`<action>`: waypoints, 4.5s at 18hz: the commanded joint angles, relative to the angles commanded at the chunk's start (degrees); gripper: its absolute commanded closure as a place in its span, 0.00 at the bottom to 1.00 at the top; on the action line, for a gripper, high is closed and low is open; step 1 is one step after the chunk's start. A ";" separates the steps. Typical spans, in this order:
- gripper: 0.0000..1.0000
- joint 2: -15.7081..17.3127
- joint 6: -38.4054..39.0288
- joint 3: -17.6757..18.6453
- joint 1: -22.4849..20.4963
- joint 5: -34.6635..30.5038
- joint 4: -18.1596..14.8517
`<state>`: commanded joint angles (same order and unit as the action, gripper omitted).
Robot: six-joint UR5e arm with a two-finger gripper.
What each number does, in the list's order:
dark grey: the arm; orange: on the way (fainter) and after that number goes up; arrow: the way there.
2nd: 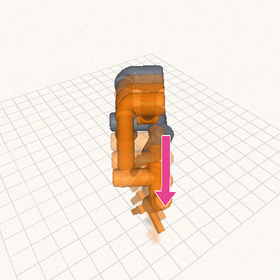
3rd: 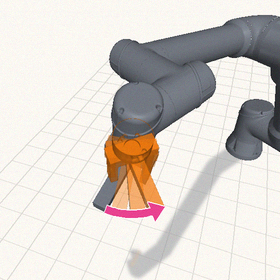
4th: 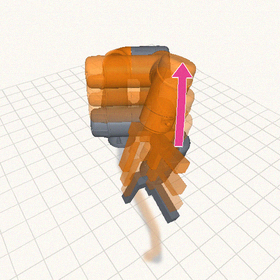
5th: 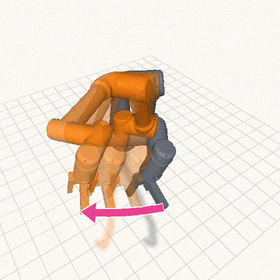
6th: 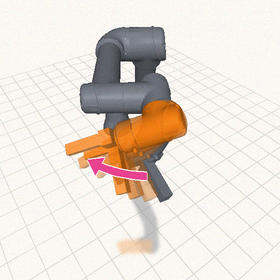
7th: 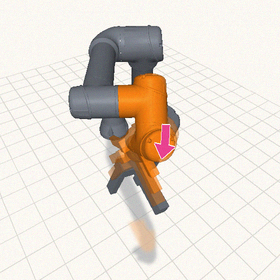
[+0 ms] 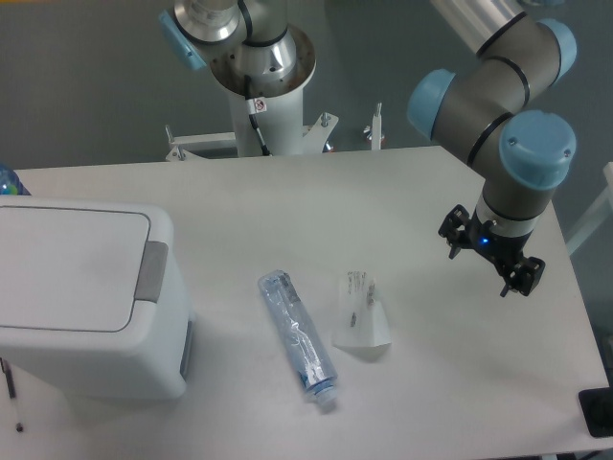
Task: Open the trash can
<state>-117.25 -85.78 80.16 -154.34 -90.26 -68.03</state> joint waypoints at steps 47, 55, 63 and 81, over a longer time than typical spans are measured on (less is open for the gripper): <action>0.00 2.02 54.57 -16.43 11.60 18.98 -2.90; 0.00 4.83 58.36 -17.93 12.39 24.95 -2.99; 0.00 9.48 63.01 -13.46 16.34 25.49 -5.61; 0.00 3.69 68.64 -22.76 24.70 19.51 -31.63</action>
<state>-113.55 -17.14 57.39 -129.64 -70.75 -99.66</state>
